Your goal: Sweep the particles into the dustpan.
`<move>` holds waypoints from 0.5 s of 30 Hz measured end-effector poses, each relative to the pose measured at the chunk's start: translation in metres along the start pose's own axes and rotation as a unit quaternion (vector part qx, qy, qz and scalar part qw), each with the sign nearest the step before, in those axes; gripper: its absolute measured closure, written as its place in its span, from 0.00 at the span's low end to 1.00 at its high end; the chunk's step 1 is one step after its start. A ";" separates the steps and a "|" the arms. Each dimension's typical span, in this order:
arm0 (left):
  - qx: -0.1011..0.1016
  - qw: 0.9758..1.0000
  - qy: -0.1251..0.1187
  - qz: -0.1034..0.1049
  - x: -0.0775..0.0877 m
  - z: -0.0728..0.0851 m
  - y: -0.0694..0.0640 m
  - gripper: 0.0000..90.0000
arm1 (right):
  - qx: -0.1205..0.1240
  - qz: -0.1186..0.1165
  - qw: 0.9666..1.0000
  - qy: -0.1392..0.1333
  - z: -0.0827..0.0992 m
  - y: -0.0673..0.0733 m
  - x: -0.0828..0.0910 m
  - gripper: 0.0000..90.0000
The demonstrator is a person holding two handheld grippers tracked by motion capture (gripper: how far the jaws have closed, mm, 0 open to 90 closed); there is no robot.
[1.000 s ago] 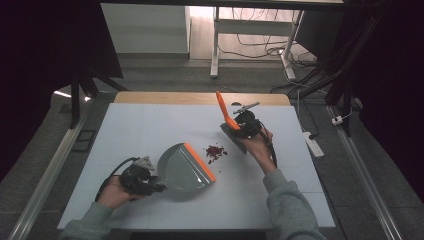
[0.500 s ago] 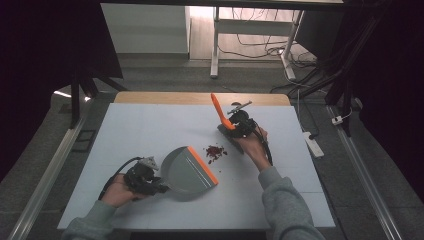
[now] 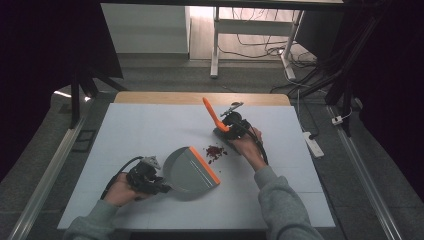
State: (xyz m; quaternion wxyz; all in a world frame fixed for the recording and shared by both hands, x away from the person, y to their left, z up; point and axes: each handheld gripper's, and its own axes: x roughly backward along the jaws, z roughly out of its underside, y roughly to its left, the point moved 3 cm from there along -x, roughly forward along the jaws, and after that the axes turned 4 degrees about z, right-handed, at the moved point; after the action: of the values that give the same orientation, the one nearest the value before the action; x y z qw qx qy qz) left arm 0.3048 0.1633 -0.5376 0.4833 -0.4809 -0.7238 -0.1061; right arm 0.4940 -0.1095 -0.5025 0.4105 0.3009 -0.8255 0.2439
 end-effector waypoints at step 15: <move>0.002 1.000 0.000 0.001 -0.001 -0.001 -0.001 0.69 | 0.032 -0.015 0.999 0.002 0.000 0.022 0.002 0.78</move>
State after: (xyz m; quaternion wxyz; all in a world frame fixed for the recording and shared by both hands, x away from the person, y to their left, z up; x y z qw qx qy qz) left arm 0.3053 0.1616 -0.5375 0.4839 -0.4807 -0.7238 -0.1041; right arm 0.4777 -0.0954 -0.5040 0.4059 0.3256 -0.8118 0.2648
